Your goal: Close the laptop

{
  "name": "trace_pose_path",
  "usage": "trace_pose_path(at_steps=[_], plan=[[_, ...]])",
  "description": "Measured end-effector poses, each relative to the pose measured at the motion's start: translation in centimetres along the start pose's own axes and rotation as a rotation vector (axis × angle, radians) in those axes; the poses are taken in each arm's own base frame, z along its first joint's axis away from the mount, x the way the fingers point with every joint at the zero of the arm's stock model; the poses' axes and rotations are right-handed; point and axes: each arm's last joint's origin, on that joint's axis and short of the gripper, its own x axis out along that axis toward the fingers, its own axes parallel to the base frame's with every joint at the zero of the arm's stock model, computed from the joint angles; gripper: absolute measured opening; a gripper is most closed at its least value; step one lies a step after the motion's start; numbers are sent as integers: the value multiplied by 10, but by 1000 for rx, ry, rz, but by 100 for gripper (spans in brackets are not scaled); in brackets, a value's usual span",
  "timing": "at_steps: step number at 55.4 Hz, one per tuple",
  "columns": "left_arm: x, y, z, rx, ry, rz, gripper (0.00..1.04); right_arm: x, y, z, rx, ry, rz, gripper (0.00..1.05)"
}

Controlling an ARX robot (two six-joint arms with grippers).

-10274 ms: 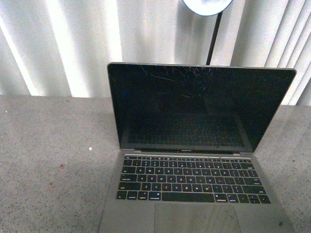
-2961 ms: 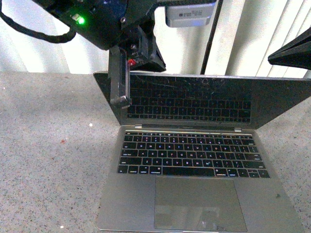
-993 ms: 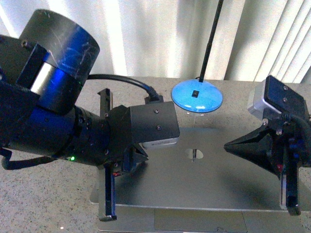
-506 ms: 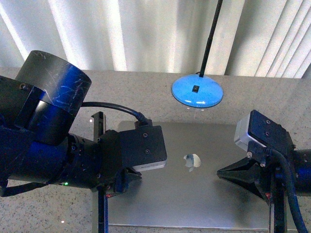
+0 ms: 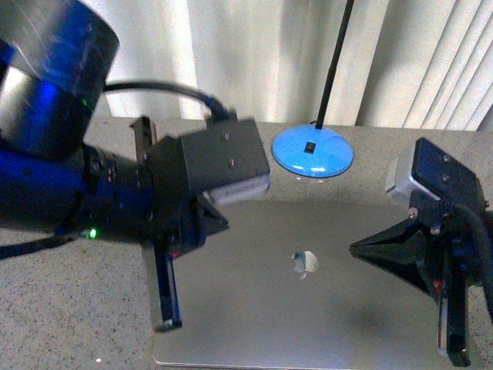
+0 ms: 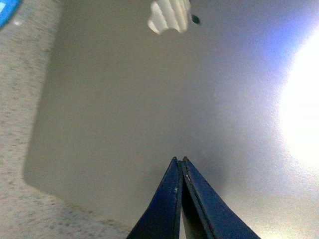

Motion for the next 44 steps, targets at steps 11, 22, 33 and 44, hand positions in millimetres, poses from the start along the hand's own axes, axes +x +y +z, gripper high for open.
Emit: trace_pose_path(at_steps=[11,22,33,44], plan=[[-33,28,25,-54,-103,155,18,-20,-10,28,-57,-62,-97,3],[-101,61,45,-191,-236,393,48,-56,-20,77,-158,-189,-355,3],[-178,74,40,-390,-301,608,67,-97,-15,112,-111,-261,-649,3],[-214,69,17,-556,-276,757,96,-130,-10,124,53,-311,-881,3]])
